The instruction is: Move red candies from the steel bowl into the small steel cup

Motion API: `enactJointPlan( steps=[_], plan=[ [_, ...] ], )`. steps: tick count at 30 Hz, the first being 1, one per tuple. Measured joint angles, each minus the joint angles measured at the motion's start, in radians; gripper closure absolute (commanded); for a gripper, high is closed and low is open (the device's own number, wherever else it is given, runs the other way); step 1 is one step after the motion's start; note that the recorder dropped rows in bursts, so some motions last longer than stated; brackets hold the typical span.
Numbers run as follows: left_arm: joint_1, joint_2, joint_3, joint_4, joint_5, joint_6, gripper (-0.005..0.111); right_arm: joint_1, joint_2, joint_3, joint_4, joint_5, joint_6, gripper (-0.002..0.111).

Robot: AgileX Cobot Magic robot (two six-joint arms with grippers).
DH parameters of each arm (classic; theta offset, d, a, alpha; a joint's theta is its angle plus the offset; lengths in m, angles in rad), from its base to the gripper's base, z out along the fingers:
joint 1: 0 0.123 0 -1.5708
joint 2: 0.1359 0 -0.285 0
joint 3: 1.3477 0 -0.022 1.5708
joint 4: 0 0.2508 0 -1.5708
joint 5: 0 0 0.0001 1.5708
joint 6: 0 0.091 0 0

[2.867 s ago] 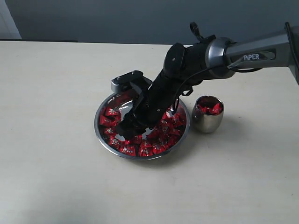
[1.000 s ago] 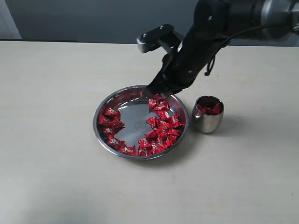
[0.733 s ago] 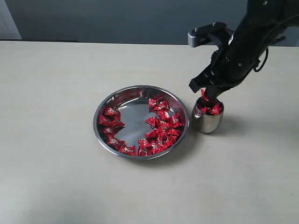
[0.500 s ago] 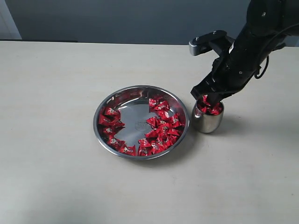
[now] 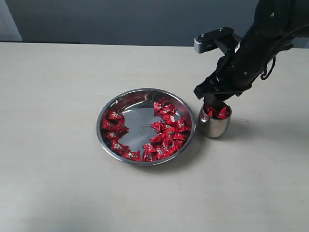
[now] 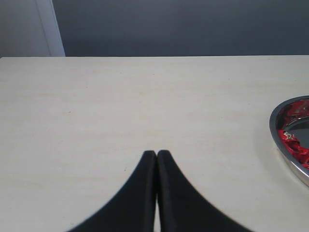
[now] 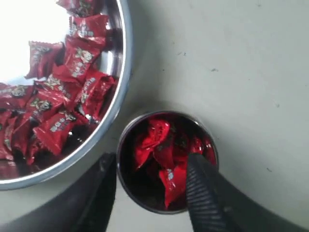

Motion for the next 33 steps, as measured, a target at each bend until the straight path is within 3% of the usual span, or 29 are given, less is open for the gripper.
enactJointPlan(
  steps=[5,14,25,33],
  plan=[
    [0.000,0.000,0.000,0.000,0.000,0.000,0.106,0.000,0.000,0.000,0.149,-0.032,-0.037,0.063],
    [0.000,0.000,0.000,0.000,0.000,0.000,0.106,0.015,0.000,0.000,0.644,-0.044,-0.360,0.063],
    [0.000,0.000,0.000,0.000,0.000,0.000,0.106,0.158,0.039,0.001,0.679,-0.181,-0.411,0.063],
    [0.000,0.000,0.000,0.000,0.000,0.000,0.106,0.195,0.155,0.001,0.691,-0.208,-0.413,0.063]
  ],
)
